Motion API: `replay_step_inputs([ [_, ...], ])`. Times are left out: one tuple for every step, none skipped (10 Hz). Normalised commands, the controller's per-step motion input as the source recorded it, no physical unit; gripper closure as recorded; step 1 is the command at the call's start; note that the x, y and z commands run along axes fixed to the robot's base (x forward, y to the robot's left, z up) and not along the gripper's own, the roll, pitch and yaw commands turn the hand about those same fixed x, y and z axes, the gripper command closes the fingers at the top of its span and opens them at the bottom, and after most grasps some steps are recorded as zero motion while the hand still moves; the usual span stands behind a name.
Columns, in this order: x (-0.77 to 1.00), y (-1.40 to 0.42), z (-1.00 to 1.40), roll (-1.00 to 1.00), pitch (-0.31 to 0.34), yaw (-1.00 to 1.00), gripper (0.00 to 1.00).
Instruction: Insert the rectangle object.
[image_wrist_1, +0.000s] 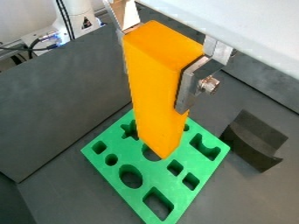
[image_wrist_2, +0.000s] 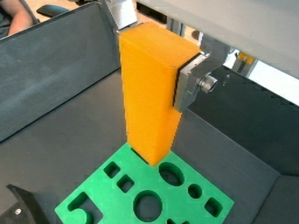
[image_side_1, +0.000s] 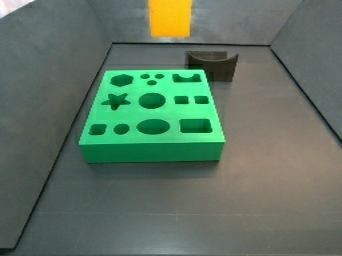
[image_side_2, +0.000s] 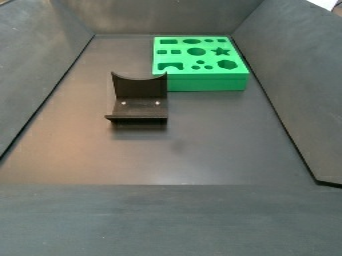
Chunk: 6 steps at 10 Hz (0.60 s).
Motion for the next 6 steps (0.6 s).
replay_step_inputs([
  [0.00,0.00,0.00,0.00,0.010,0.00,1.00],
  [0.00,-0.01,-0.07,0.00,-0.006,0.00,1.00],
  [0.79,-0.20,-0.83,-0.08,-0.106,0.00,1.00],
  [0.98,-0.03,-0.94,-0.18,-0.091,0.00,1.00],
  [0.98,0.00,-0.96,-0.18,-0.080,0.00,1.00],
  [0.75,0.00,-0.87,-0.13,-0.044,0.23,1.00],
])
